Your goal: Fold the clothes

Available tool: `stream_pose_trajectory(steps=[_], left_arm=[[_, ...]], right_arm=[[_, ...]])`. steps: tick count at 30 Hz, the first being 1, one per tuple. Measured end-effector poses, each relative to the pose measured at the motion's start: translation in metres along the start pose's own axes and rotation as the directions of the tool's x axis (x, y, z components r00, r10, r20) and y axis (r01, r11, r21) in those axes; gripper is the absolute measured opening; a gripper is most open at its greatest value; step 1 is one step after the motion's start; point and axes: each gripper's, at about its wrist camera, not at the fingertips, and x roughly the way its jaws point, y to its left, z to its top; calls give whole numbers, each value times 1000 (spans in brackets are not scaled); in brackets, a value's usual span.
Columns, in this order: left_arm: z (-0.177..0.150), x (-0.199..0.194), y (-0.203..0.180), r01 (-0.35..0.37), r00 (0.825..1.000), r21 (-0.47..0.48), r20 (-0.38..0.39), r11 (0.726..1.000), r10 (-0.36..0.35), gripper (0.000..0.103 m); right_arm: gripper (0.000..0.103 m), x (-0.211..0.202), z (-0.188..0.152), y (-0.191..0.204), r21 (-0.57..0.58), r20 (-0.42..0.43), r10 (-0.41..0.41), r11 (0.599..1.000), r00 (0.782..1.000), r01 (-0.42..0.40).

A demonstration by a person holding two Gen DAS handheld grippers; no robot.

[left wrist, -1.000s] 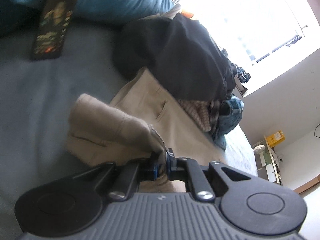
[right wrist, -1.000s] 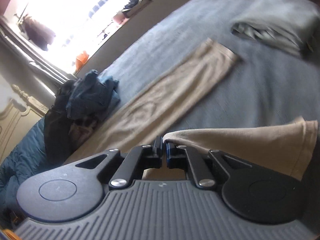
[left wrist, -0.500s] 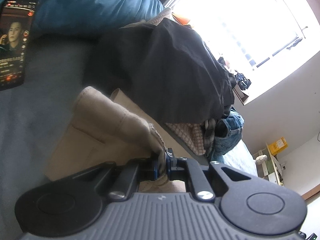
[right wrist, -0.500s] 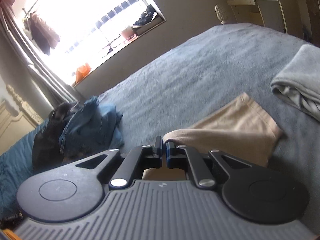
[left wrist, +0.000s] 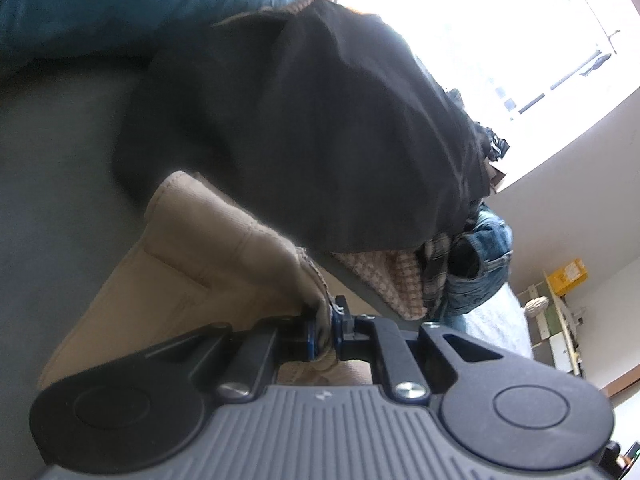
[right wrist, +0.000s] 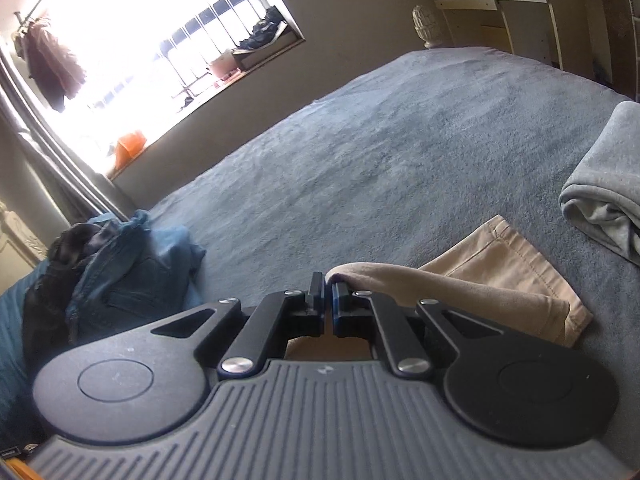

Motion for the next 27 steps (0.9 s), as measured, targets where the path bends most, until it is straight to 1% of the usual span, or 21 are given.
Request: stream_pose_trajectory(steps=[2,3,4,5,6,7,8,9,10,11,13,15,16,17,19,20,21,23,25,26,27], left_arm=[[-1,14,9,-2,999,-14,-34,1000,1,20],[-1,21,13,-3,999,-21,-51,1000,1,28],[-2,28,17,-4,998,-28,-68,1000,2,35],[-2,30,21,5,997,-38,-75,999,-8,39],[-3,30,24,20,997,-50,-76,999,-23,47],[-4,29,28,34,996,-61,-77,998,-38,53],[-5,26,30,51,996,-64,-76,997,-56,56],[-6,21,31,70,994,-63,-74,996,-74,61],[-7,16,32,88,993,-61,-72,994,-93,66],[-8,9,33,96,992,-49,-72,994,-99,68],[-10,-7,34,100,992,-15,-76,995,-101,69],[-11,-24,36,104,992,19,-79,994,-102,70],[-12,-32,37,106,991,36,-81,994,-103,70],[-13,-41,38,88,994,66,-71,994,-84,70],[-12,-59,41,10,1000,143,-26,990,-6,70],[-12,-65,42,-38,999,179,6,983,38,70],[-12,-70,43,-90,996,213,44,973,83,70],[-11,-74,48,-163,985,264,105,951,139,70],[-11,-69,54,-225,971,276,145,935,191,70],[-10,-65,55,-249,965,272,154,930,213,70],[-10,-60,58,-257,963,266,152,929,223,70]], right_arm=[[2,18,-1,-3,11,-30,-9,1000,1000,9],[4,29,-3,-7,32,-59,-5,999,998,7],[5,41,-5,-12,57,-99,-5,998,995,11],[6,53,-10,-17,78,-158,-17,997,987,29],[14,64,-15,-21,91,-223,-34,994,974,56],[26,73,-21,-24,100,-280,-52,992,959,83],[31,78,-28,-25,99,-321,-65,990,945,102],[34,78,-34,-23,81,-343,-72,991,936,106],[38,77,-39,-21,55,-358,-78,993,930,105],[41,74,-44,-16,15,-367,-87,995,926,100],[46,61,-52,0,-115,-363,-124,989,924,88],[46,44,-62,23,-272,-357,-168,960,919,70],[47,35,-67,36,-352,-352,-189,934,917,58],[47,26,-72,51,-431,-351,-204,901,914,35],[47,10,-84,83,-571,-372,-213,820,904,-42],[48,5,-90,100,-610,-406,-194,785,893,-107],[50,1,-98,120,-637,-450,-160,748,879,-190],[54,1,-115,165,-685,-513,-101,647,852,-336],[60,13,-134,220,-708,-568,-31,528,822,-469],[62,23,-144,247,-704,-597,3,478,803,-525],[65,34,-154,275,-697,-625,35,424,780,-578]])
